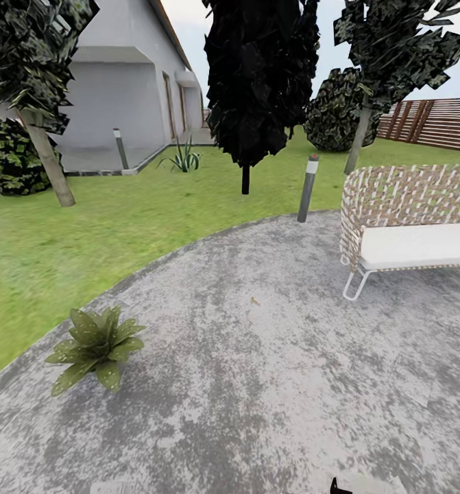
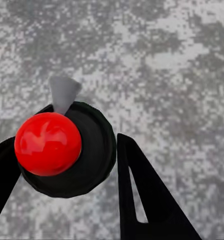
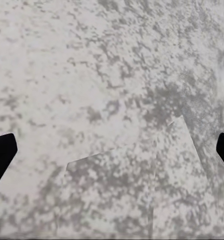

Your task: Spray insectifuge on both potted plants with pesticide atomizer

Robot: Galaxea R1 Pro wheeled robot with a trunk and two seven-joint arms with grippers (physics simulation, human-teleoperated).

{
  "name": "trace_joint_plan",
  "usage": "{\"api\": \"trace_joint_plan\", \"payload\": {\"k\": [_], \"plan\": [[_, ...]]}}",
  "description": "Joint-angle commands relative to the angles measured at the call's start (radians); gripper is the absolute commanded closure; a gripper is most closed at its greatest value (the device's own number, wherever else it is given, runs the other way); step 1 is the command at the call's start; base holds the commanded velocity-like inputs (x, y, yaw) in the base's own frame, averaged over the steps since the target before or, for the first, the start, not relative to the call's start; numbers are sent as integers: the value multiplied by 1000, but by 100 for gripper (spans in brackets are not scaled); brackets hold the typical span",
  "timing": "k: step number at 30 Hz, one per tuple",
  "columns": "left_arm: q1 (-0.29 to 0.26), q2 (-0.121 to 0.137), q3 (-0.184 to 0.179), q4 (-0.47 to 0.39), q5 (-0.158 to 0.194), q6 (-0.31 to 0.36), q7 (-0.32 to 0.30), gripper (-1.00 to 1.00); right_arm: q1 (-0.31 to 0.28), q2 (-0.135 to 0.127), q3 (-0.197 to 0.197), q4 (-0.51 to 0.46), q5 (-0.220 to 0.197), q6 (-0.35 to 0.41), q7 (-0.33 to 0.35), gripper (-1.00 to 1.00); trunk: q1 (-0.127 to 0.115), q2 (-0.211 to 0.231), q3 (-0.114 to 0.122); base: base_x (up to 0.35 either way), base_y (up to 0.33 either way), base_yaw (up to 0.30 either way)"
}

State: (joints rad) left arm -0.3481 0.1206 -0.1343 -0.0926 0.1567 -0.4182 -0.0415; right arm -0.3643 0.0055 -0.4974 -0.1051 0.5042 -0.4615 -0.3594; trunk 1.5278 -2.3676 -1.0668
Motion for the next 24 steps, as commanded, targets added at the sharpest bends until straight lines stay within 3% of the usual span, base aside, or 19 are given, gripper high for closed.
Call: {"api": "trace_joint_plan", "payload": {"k": [1,24], "plan": [[0,1,-6,1,10,-3,-4,100,-1,1,-7,1,10,-2,-4,-100,-4,7,2,0,0,-300],[0,-1,-5,1,11,-3,-4,100,-1,-1,-7,1,11,-2,-3,-100,-92,168,82,0,0,-295]]}}
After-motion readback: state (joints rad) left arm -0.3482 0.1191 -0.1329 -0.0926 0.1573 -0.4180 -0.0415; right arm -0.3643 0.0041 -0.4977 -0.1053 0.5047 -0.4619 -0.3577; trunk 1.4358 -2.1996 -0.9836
